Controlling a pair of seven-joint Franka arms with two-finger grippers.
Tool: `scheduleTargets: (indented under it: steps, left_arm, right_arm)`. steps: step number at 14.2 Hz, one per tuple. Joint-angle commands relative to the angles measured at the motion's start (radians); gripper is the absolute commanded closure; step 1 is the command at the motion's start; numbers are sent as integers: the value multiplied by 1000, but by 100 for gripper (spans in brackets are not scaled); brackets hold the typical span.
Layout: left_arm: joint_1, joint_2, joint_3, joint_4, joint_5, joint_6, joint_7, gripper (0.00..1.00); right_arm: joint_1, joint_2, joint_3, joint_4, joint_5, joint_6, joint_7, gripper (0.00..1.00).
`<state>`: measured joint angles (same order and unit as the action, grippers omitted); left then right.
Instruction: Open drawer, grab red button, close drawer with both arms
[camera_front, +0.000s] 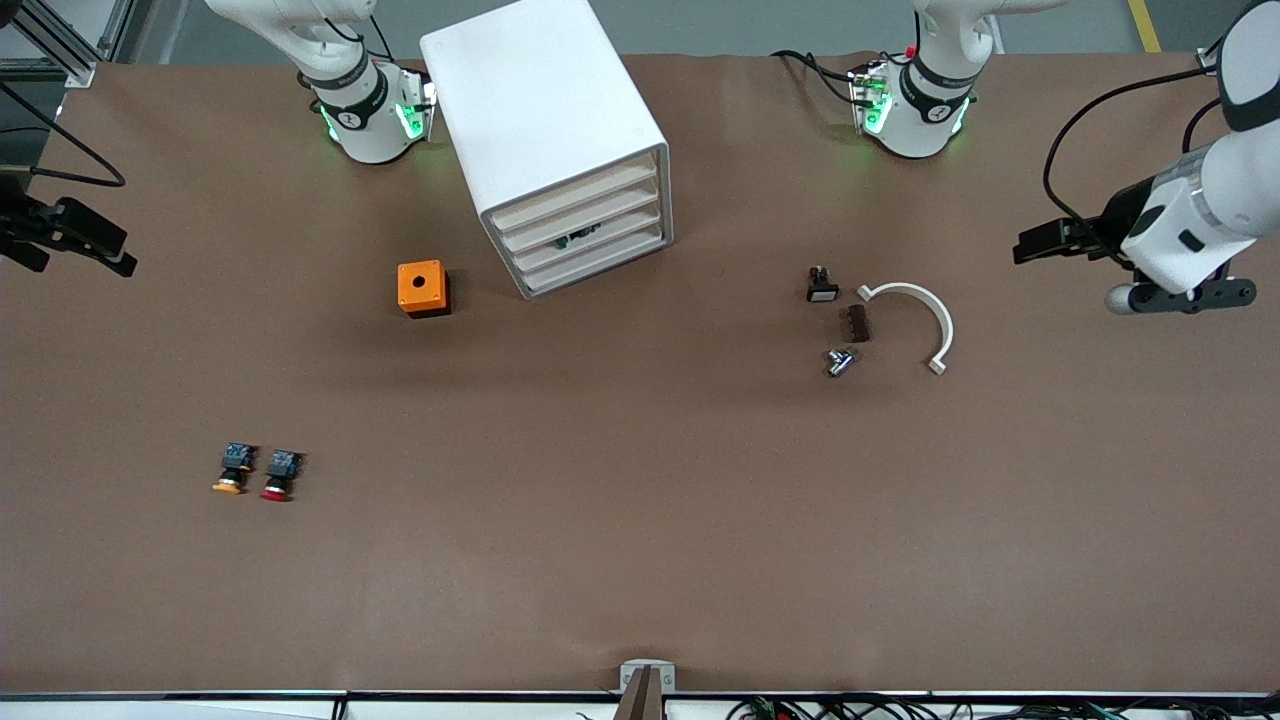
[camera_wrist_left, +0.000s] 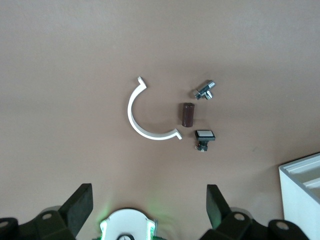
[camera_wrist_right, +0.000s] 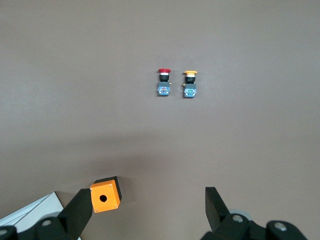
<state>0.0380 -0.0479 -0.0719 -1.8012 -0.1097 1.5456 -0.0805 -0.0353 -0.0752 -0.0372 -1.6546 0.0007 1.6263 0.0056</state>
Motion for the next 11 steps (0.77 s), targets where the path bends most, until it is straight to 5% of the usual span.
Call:
scheduleTargets:
  steps: [1, 11]
  left_arm:
    - [-17, -92, 20, -98, 48, 91, 28, 0]
    - [-9, -52, 18, 100, 74, 97, 24, 0]
  right_arm:
    - [9, -9, -9, 1, -4, -8, 1, 0]
    - [9, -11, -9, -1, -4, -8, -1, 0]
